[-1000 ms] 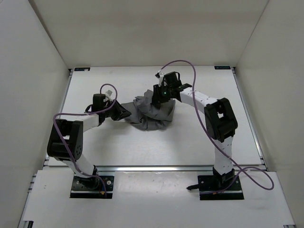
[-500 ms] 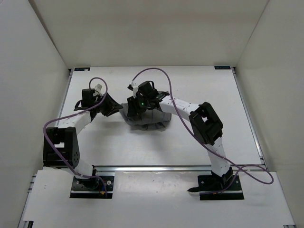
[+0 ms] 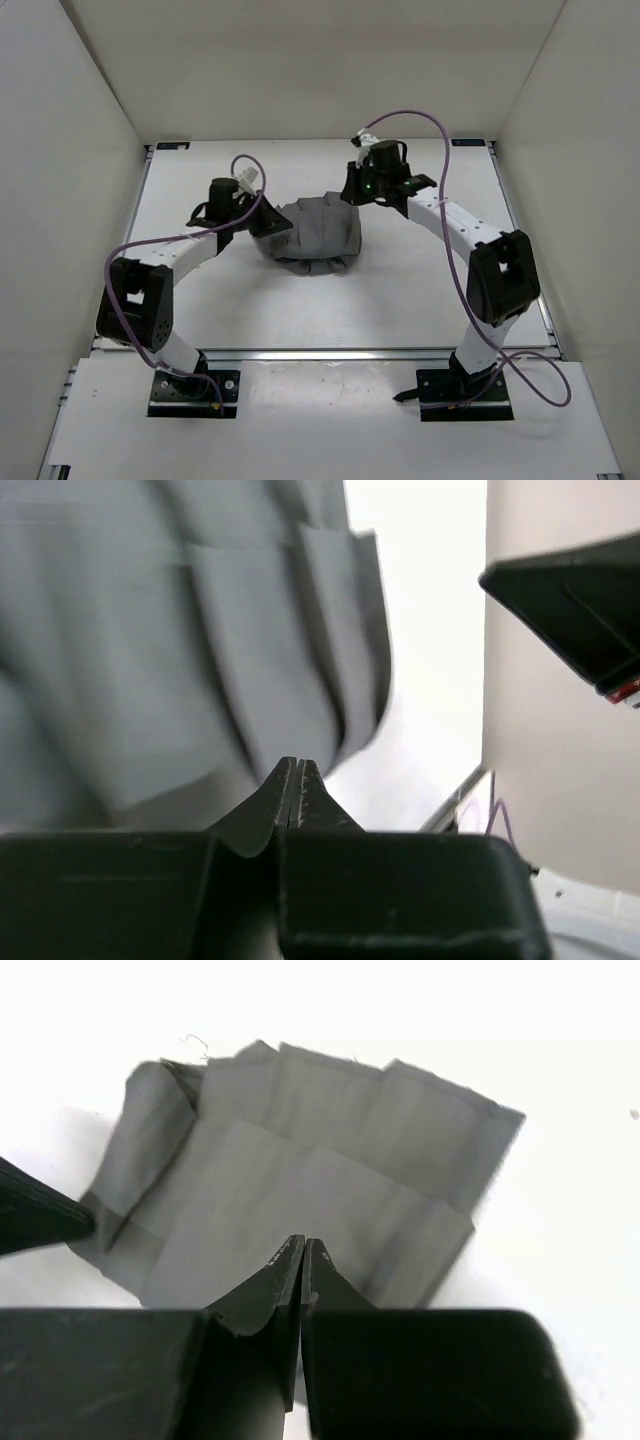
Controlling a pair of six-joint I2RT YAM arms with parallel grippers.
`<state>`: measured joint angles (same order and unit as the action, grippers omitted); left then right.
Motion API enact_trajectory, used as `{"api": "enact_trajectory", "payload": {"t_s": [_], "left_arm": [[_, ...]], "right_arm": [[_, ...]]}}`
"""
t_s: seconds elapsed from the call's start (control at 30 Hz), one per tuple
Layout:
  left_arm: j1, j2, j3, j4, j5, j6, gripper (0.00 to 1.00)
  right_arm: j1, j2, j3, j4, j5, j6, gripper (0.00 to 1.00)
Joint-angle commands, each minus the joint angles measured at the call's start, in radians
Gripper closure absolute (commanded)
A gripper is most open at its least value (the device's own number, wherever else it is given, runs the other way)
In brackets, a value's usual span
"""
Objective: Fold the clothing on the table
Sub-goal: Fold the skirt
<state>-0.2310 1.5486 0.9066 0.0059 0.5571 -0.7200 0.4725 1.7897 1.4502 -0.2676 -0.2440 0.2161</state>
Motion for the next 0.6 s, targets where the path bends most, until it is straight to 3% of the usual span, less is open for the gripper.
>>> {"api": "enact_trajectory", "payload": {"t_s": [0.0,0.2,0.37,0.57], "left_arm": [[-0.09,0.053,0.061,0.002,-0.057,0.053,1.0],[-0.125,0.128,0.032,-0.118,-0.201,0.132,1.0],[-0.059,0.128,-0.077,-0.101,-0.18,0.137,1.0],[-0.062,0.145,-0.097,-0.124,-0.122,0.163,0.99]], "right_arm": [[-0.014,-0.038,-0.106,0.03,-0.024,0.025,1.0],[-0.023,-0.026,-0.28,0.175,-0.142,0.088,1.0],[-0.023,0.045,-0.321,0.219,-0.187,0.12,1.0],[-0.044,0.05,-0.35,0.209,-0.219,0.132,1.0]]}}
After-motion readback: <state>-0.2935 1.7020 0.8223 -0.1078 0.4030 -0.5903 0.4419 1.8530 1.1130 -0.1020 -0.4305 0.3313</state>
